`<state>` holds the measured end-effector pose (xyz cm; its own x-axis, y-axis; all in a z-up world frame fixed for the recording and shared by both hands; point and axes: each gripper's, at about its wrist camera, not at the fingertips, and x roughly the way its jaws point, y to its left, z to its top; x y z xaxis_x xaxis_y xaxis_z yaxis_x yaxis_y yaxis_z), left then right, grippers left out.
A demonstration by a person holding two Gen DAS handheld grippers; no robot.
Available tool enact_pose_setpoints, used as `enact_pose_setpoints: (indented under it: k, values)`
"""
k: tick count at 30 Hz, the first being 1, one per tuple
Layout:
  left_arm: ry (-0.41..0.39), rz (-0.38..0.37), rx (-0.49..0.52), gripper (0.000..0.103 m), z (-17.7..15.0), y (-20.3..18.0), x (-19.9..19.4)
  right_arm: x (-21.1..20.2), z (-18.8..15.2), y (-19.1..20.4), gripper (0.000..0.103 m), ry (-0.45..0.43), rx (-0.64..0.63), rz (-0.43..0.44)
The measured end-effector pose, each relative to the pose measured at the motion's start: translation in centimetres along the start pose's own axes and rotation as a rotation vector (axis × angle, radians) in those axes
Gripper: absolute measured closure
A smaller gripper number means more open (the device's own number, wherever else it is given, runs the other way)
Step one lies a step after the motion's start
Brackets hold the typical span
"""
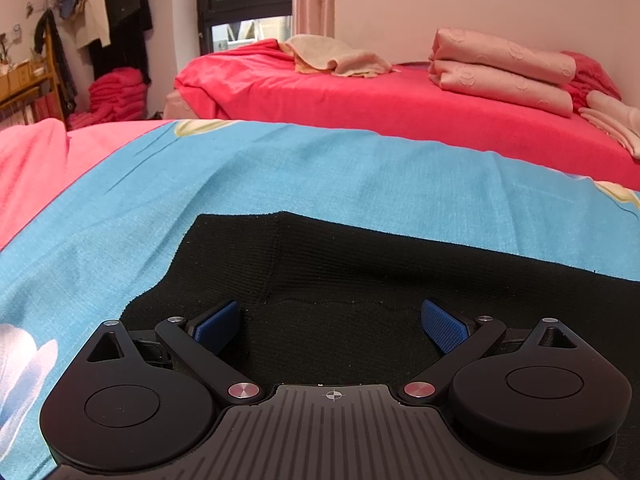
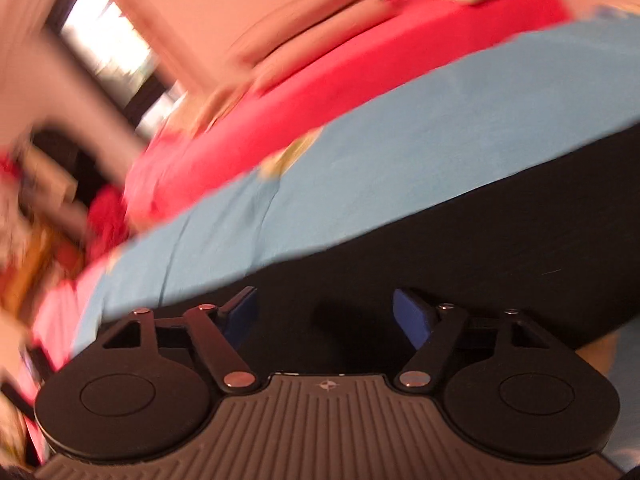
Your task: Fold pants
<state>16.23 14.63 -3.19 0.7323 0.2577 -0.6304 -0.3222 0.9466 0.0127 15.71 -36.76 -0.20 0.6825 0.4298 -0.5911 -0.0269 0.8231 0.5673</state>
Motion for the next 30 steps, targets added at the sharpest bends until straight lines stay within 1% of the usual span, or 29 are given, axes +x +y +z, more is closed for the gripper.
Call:
enact_pose_setpoints:
  k: [1, 2, 3, 4, 5, 6, 8, 9, 11, 12, 13, 14, 15, 16, 17, 18, 19, 20, 21, 22, 23, 24, 25, 27, 28, 29, 30]
  values:
    - [0.000, 0.001, 0.000, 0.000, 0.0, 0.0, 0.0, -0.6, 0.8, -1.2, 0.024, -0.054, 0.042, -0.069]
    - [0.000, 0.001, 0.000, 0.000, 0.0, 0.0, 0.0, -1.3, 1.4, -2.2, 0.024, -0.118, 0.049, -0.183]
    - [0.001, 0.002, 0.002, 0.000, 0.0, 0.0, 0.0, -2.0, 2.0, -3.0, 0.024, -0.170, 0.054, -0.331]
    - [0.001, 0.002, 0.003, 0.000, 0.0, 0.0, 0.0, -2.7, 2.2, -3.5, 0.027, -0.204, 0.068, -0.441]
    - [0.001, 0.003, 0.004, 0.000, -0.1, 0.0, 0.0, -3.6, 2.2, -3.8, 0.025, -0.232, 0.084, -0.469]
    - [0.001, 0.003, 0.004, 0.000, -0.1, 0.0, 0.0, -4.5, 1.9, -3.9, 0.025, -0.254, 0.092, -0.432]
    - [0.002, 0.005, 0.006, 0.000, -0.1, 0.0, 0.0, -5.3, 0.9, -3.5, 0.023, -0.250, 0.090, -0.305]
    - [0.002, 0.007, 0.009, 0.000, -0.1, 0.0, 0.0, -5.5, 0.6, -3.1, 0.022, -0.228, 0.068, -0.242]
    - [0.002, 0.009, 0.011, 0.000, 0.0, -0.1, 0.0, -4.9, -0.1, -2.2, 0.014, -0.174, 0.022, -0.139]
    - [0.002, 0.009, 0.010, 0.000, -0.1, -0.1, 0.0, -4.1, -0.1, -2.2, 0.012, -0.145, 0.026, -0.103]
    - [0.003, 0.008, 0.009, 0.000, 0.0, -0.1, 0.0, -3.7, 0.1, -2.7, 0.012, -0.117, 0.046, -0.097]
    - [0.003, 0.007, 0.009, 0.000, 0.0, -0.1, 0.0, -3.4, 0.0, -3.4, 0.021, -0.115, 0.078, -0.122]
    - [0.003, 0.007, 0.009, 0.000, 0.0, -0.1, 0.0, -3.8, 0.1, -4.2, 0.028, -0.143, 0.119, -0.127]
    - [0.003, 0.008, 0.010, 0.000, 0.0, -0.1, 0.0, -4.5, 0.2, -5.1, 0.040, -0.166, 0.173, -0.134]
    - [0.003, 0.008, 0.009, 0.000, 0.0, -0.1, 0.0, -5.3, 0.4, -5.8, 0.041, -0.200, 0.222, -0.166]
    - [0.003, 0.008, 0.009, 0.000, 0.0, -0.1, 0.0, -6.4, 0.5, -5.9, 0.040, -0.249, 0.239, -0.221]
    - [0.003, 0.007, 0.009, 0.000, 0.0, -0.1, 0.0, -7.2, 0.5, -5.8, 0.030, -0.293, 0.223, -0.307]
    - [0.003, 0.007, 0.009, 0.000, 0.0, -0.1, 0.0, -8.0, 0.7, -5.7, 0.020, -0.326, 0.189, -0.415]
    - [0.003, 0.008, 0.009, 0.000, 0.0, -0.1, 0.0, -8.8, 0.5, -5.1, 0.019, -0.348, 0.146, -0.508]
    - [0.003, 0.007, 0.009, 0.000, 0.0, -0.1, 0.0, -9.4, 0.4, -4.6, 0.019, -0.353, 0.111, -0.551]
    - [0.003, 0.007, 0.008, 0.000, 0.0, -0.1, 0.0, -9.9, 0.2, -4.5, 0.019, -0.342, 0.105, -0.536]
    - [0.003, 0.007, 0.008, 0.000, 0.0, -0.1, 0.0, -10.5, 0.0, -4.7, 0.019, -0.320, 0.131, -0.473]
    - [0.003, 0.007, 0.009, 0.000, 0.0, -0.1, 0.0, -10.8, -0.1, -5.1, 0.019, -0.285, 0.180, -0.378]
    - [0.003, 0.008, 0.009, 0.000, 0.0, -0.1, 0.0, -10.9, -0.7, -6.8, 0.015, -0.193, 0.318, -0.145]
    - [0.003, 0.007, 0.009, 0.000, 0.0, -0.1, 0.0, -10.3, -0.8, -7.6, 0.015, -0.145, 0.393, -0.056]
    - [0.003, 0.007, 0.008, 0.000, 0.0, -0.1, 0.0, -9.6, -1.0, -8.5, 0.015, -0.111, 0.461, -0.005]
    - [0.003, 0.007, 0.008, 0.000, 0.0, -0.1, 0.0, -9.1, -1.0, -9.3, 0.015, -0.097, 0.512, -0.001]
